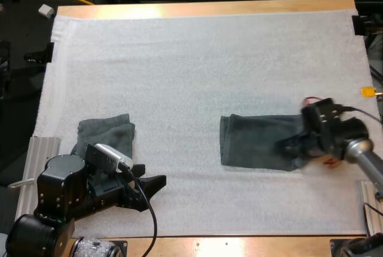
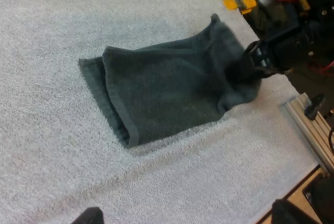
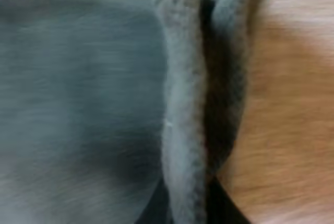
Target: Pick towel from pile, fold and stack
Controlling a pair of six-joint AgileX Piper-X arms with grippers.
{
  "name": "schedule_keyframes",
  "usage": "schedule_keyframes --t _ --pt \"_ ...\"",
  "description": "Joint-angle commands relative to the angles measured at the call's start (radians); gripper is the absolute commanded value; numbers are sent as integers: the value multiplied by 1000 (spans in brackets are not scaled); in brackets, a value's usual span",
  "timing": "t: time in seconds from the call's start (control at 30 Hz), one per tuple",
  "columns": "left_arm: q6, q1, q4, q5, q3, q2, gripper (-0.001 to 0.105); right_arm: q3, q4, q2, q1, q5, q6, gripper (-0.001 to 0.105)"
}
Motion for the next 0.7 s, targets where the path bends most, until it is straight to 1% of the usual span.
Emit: schedule_keyframes --t 0.0,0.1,0.17,0.2,0.23,0.3,0.4,0.53,0.6,0.63,0.67 --pt "1 -1 8 13 -1 2 62 -16 -41 25 100 -78 94 0" --pt "2 -3 8 18 0 2 62 -20 -108 68 176 -131 200 0" --pt "3 -2 10 21 -2 2 62 -21 -148 102 206 -160 261 0" --pt "-1 0 1 12 -4 -2 62 -20 -139 86 194 -131 236 0" --pt "-2 0 -1 14 -4 0 62 -21 -167 103 210 -138 269 1" --pt "-3 0 0 20 -4 1 62 -22 -222 136 235 -175 335 1" --pt "-3 0 3 30 -4 4 62 -24 -351 212 263 -268 463 0" --pt "-5 0 4 29 -5 7 62 -26 -387 242 256 -308 487 1" --pt "-3 0 3 29 -4 6 62 -27 -392 249 253 -325 486 3" --pt "-3 -1 4 31 -5 6 62 -28 -395 252 250 -335 485 7" --pt "-3 0 4 31 -6 7 62 -30 -395 253 250 -344 483 14"
